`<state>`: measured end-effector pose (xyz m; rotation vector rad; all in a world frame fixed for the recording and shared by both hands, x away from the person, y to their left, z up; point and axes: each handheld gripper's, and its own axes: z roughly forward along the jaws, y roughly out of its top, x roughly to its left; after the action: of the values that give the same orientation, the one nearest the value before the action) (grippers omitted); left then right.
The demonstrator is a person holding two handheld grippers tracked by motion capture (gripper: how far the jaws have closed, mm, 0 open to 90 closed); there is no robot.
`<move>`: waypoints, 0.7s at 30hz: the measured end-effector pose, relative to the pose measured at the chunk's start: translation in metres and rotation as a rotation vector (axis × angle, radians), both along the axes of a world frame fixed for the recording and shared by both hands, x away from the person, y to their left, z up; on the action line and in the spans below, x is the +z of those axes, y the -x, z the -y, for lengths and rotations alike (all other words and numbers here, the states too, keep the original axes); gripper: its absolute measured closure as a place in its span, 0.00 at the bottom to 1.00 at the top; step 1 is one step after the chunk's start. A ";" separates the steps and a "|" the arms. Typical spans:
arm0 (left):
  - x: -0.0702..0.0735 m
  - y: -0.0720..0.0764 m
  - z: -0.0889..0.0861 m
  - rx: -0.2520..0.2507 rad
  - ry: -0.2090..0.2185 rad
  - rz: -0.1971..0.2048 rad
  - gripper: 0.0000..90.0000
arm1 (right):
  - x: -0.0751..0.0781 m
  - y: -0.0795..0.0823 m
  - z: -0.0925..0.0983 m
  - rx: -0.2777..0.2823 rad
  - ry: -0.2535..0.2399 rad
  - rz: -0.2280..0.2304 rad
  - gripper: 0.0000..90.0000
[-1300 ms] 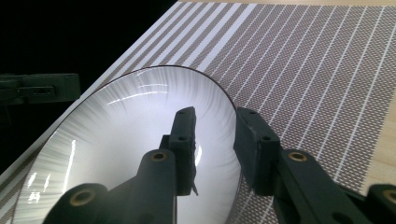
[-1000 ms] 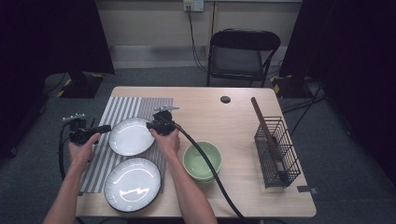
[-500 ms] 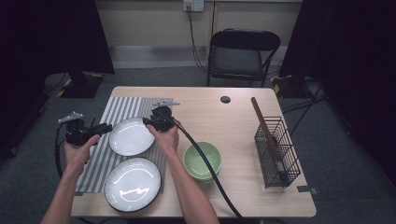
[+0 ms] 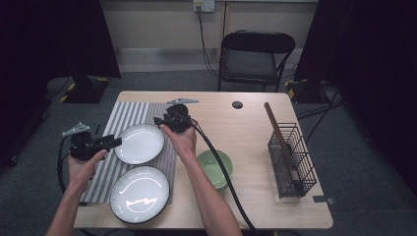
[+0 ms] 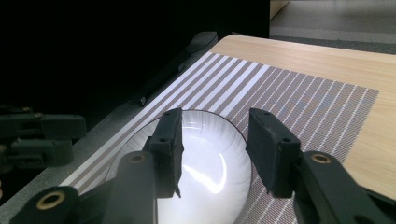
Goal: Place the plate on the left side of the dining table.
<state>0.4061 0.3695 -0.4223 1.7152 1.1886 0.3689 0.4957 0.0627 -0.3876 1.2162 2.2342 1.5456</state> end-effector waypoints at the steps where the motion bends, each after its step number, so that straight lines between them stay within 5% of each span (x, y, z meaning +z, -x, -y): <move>1: -0.001 0.002 0.001 -0.002 0.004 0.003 0.55 | 0.001 0.001 0.002 0.013 0.008 -0.002 0.61; 14: -0.005 0.033 0.017 -0.042 -0.050 0.002 0.51 | 0.025 0.010 0.057 0.022 0.004 0.025 0.55; 16: -0.006 0.040 0.019 -0.011 -0.058 0.002 0.50 | 0.024 0.011 0.068 0.023 0.013 0.016 0.54; 21: -0.011 0.056 0.026 -0.064 -0.089 -0.013 0.50 | 0.021 0.011 0.089 0.019 0.034 -0.008 0.52</move>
<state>0.3505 0.3432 -0.4329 1.8306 1.1382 0.3774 0.4845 -0.0267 -0.3662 1.1981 2.2736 1.5060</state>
